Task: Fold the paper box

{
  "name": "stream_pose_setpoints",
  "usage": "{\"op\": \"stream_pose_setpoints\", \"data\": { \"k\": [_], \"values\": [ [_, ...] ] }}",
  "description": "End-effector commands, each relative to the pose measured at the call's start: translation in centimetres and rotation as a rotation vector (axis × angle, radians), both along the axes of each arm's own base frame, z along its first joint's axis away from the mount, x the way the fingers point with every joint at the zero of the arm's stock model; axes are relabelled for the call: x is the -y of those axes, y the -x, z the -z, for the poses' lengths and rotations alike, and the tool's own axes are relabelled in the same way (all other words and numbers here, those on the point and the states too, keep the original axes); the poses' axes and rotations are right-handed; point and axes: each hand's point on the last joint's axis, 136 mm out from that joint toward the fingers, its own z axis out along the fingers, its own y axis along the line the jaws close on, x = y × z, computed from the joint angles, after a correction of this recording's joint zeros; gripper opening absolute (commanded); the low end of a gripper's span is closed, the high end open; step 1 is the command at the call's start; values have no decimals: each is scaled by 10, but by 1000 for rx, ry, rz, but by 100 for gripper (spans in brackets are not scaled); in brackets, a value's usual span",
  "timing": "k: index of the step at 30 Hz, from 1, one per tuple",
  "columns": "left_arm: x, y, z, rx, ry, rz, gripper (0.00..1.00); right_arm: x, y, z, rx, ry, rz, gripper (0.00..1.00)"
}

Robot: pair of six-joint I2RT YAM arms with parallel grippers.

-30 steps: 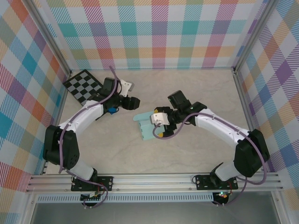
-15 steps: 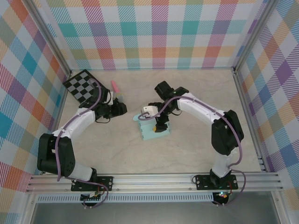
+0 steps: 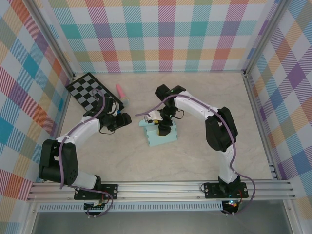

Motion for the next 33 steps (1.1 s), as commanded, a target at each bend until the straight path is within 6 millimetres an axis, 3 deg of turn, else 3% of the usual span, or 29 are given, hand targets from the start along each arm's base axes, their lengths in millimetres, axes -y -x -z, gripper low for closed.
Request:
{"op": "stream_pose_setpoints", "data": {
  "k": [1,7,15,23,28,33],
  "values": [
    [-2,-2,-6,13,31,-19,64,-1,15,-12,-63,-14,-15,65],
    [2,-8,-7,11,53,-14,65,3,15,-10,14,-11,-34,56],
    [8,-21,-24,68,120,9,66,9,16,-5,171,-32,-47,49],
    [17,-33,-23,82,161,37,66,14,10,9,436,-52,-48,42],
    [24,-42,-29,118,200,45,66,12,-2,18,624,-46,-18,38],
    [25,-51,-40,165,222,29,67,-4,-28,25,856,-43,53,40]
  ]
}}
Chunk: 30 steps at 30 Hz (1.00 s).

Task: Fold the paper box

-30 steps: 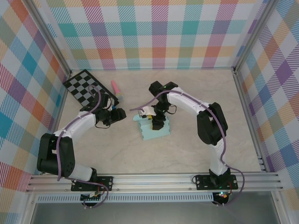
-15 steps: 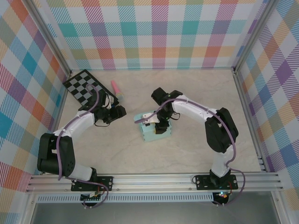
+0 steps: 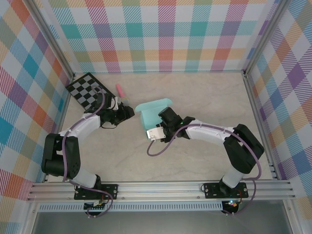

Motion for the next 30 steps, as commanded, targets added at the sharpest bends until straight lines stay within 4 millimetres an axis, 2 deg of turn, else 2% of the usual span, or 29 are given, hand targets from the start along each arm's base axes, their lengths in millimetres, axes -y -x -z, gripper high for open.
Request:
{"op": "stream_pose_setpoints", "data": {
  "k": [1,7,11,14,20,24,27,30],
  "values": [
    [2,-18,-25,83,48,-22,67,-9,-34,2,210,-11,91,40],
    [-1,-24,-46,170,46,-33,68,-7,-66,34,357,37,220,41],
    [-9,-24,-52,198,21,-56,68,-11,-66,49,341,36,243,50],
    [-15,-22,-55,211,10,-67,68,-13,-59,42,310,-4,254,59],
    [-30,-21,-69,275,-10,-118,69,-9,-42,12,248,-97,279,64],
    [-45,-24,-77,289,-46,-171,69,-9,-9,-19,140,-214,213,65],
    [-55,-30,-80,263,-44,-219,65,-7,14,-51,82,-356,180,67],
    [-58,-38,-86,218,4,-241,64,5,15,-95,21,-540,277,72]
  ]
}}
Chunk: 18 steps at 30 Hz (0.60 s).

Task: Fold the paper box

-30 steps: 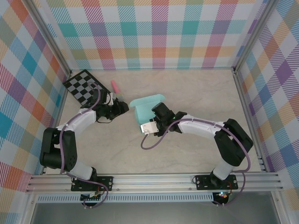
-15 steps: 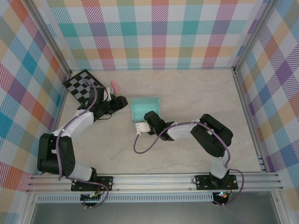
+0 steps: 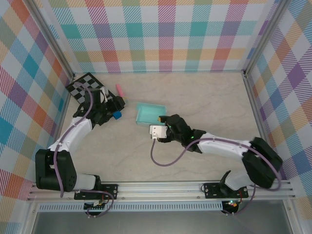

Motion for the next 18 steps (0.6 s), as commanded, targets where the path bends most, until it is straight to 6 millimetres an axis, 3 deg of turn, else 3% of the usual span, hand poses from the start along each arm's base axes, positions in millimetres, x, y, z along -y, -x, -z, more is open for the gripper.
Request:
{"op": "stream_pose_setpoints", "data": {
  "k": [1,4,5,7,9,12,18],
  "values": [
    [-9,-16,-22,-20,52,-41,65,12,3,-40,-188,-261,94,77],
    [5,-31,-26,-99,98,35,70,63,-46,-87,-470,-598,477,86],
    [11,-38,-26,-126,124,54,71,87,-63,-92,-604,-733,661,90],
    [21,-49,-22,-175,169,91,71,120,-86,-92,-825,-899,895,88],
    [30,-59,-14,-220,197,119,71,133,-101,-85,-1059,-1010,1030,82],
    [45,-64,2,-334,255,150,73,127,-111,-69,-1378,-1119,1126,80],
    [73,-59,30,-498,376,207,73,94,-122,-31,-1777,-1183,1219,84]
  ]
}}
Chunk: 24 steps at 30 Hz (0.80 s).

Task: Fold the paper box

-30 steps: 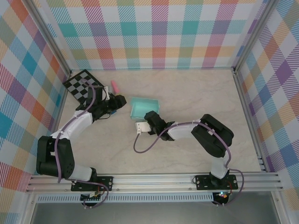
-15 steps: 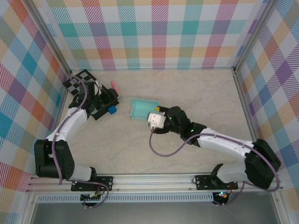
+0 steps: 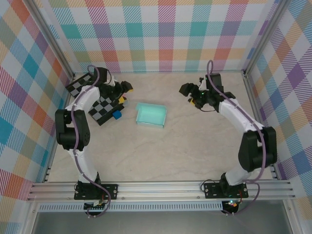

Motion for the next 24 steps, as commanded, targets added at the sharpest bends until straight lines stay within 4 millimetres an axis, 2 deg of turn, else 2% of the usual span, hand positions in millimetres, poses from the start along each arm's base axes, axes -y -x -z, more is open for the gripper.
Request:
{"op": "stream_pose_setpoints", "data": {
  "k": [1,7,15,20,24],
  "values": [
    [27,19,4,-124,97,54,73,-31,16,12,-298,-235,11,84],
    [63,30,18,-178,138,122,73,-54,7,33,-439,-331,10,81],
    [71,46,26,-198,156,147,71,-73,2,45,-501,-377,13,71],
    [74,58,40,-224,155,150,70,-76,4,53,-528,-366,13,66],
    [85,64,41,-228,163,172,69,-76,8,58,-536,-351,11,63]
  ]
}}
